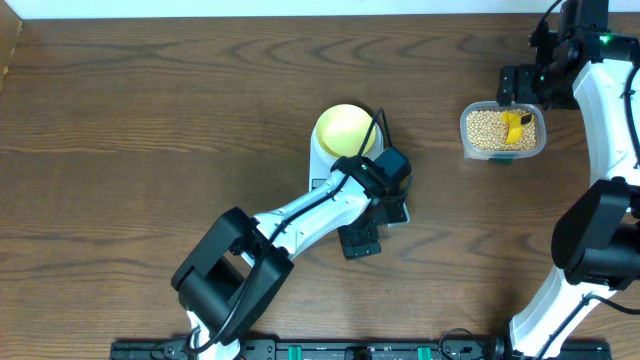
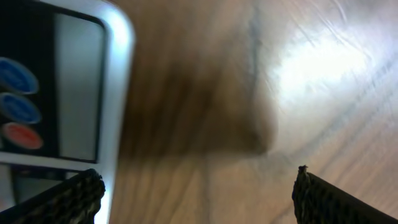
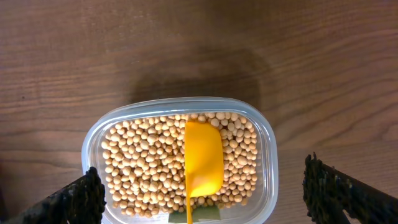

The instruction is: Scoop item into bowl and weigh 50g on scale

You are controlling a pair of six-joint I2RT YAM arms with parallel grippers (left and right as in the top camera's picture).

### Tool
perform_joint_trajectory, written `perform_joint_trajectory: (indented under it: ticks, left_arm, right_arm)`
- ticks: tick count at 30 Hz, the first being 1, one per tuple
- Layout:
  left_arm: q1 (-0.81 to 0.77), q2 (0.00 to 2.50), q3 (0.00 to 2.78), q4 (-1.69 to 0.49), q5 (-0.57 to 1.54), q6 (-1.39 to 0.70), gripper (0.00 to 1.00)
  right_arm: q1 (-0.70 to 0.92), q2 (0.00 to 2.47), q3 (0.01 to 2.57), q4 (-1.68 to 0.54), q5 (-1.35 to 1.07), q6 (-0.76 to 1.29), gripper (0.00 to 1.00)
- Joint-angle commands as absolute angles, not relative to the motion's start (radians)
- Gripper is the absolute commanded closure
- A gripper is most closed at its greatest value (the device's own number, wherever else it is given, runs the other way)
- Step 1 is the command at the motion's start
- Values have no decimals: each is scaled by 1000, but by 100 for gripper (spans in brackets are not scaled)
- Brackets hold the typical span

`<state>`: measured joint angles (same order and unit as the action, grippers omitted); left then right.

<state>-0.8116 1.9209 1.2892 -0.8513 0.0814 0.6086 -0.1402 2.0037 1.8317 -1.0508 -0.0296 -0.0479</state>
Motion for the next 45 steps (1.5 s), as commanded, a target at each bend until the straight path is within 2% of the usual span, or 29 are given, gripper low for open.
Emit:
perform_joint_trajectory:
  ticks: [1,3,6,7,8,45]
  left_arm:
    - [-794,1934,1315,-871,126,716,2]
    - [-780,1935,1315,-882,128,752,0]
    - [-764,1936,1308,-878,127,813,11]
    - [-762,1937,1302,-866,122,829,10]
    - [-762,1938,1296,-848,115,838,2]
    - [-774,2015,1277,-782,20,934,2]
  right_arm:
    - [-146,2012,1845,-1051,-28,-50,1]
    - [-146,2012,1845,-1051,-28,-50,1]
    - [-146,2012,1845,-1051,-28,-50,1]
    - [-146,2012,1845,-1051,-28,-50,1]
    - [-146,2012,1845,-1051,-28,-50,1]
    - [-146,2012,1845,-1051,-28,-50,1]
